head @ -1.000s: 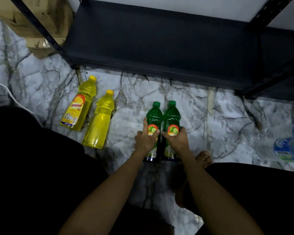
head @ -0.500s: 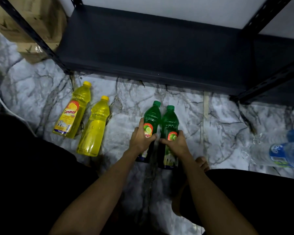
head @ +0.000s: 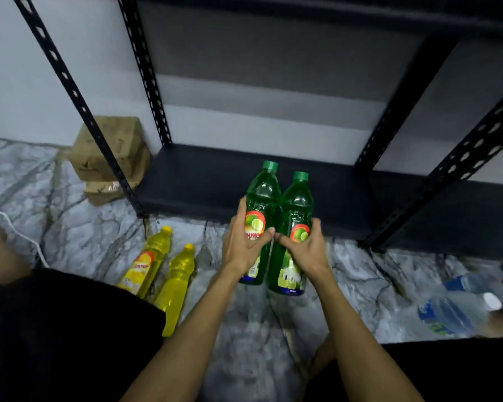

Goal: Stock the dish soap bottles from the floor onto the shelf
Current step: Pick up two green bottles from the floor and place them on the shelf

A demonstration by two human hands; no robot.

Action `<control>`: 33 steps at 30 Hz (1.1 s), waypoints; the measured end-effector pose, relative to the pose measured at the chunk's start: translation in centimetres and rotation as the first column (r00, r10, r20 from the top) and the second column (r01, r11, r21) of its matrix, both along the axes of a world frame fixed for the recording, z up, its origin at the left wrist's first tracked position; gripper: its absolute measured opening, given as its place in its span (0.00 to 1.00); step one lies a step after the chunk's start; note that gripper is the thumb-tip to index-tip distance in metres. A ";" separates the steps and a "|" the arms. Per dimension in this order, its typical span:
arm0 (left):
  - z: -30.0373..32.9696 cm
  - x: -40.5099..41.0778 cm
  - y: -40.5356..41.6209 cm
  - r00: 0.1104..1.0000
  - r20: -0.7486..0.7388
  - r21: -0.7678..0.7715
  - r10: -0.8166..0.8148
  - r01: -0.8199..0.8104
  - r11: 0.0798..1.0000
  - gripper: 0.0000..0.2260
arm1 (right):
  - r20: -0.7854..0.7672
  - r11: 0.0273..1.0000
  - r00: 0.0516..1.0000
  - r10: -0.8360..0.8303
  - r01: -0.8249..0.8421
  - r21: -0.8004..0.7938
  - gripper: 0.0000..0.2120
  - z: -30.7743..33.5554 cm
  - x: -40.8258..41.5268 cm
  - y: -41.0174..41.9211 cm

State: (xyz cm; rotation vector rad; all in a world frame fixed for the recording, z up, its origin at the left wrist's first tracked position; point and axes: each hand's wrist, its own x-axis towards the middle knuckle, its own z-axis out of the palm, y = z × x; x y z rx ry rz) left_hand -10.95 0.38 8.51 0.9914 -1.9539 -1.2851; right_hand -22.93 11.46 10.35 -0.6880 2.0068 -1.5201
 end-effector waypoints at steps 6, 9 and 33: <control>11.7 -0.4 -1.1 0.979 -0.202 -0.191 -0.002 -0.038 0.981 0.43 | -0.206 0.974 0.978 -0.037 -0.011 -0.226 0.31 11.8 -0.4 -1.6; 16.8 -0.7 -2.1 0.958 -0.287 -0.265 -0.020 -0.059 0.962 0.43 | -0.286 0.949 0.957 -0.047 -0.047 -0.313 0.31 17.1 -0.6 -2.4; 45.9 -13.9 -14.3 0.876 -0.466 -0.549 -0.127 -0.174 0.817 0.41 | -0.614 0.860 0.747 -0.253 -0.118 -0.497 0.46 45.8 -11.8 -12.9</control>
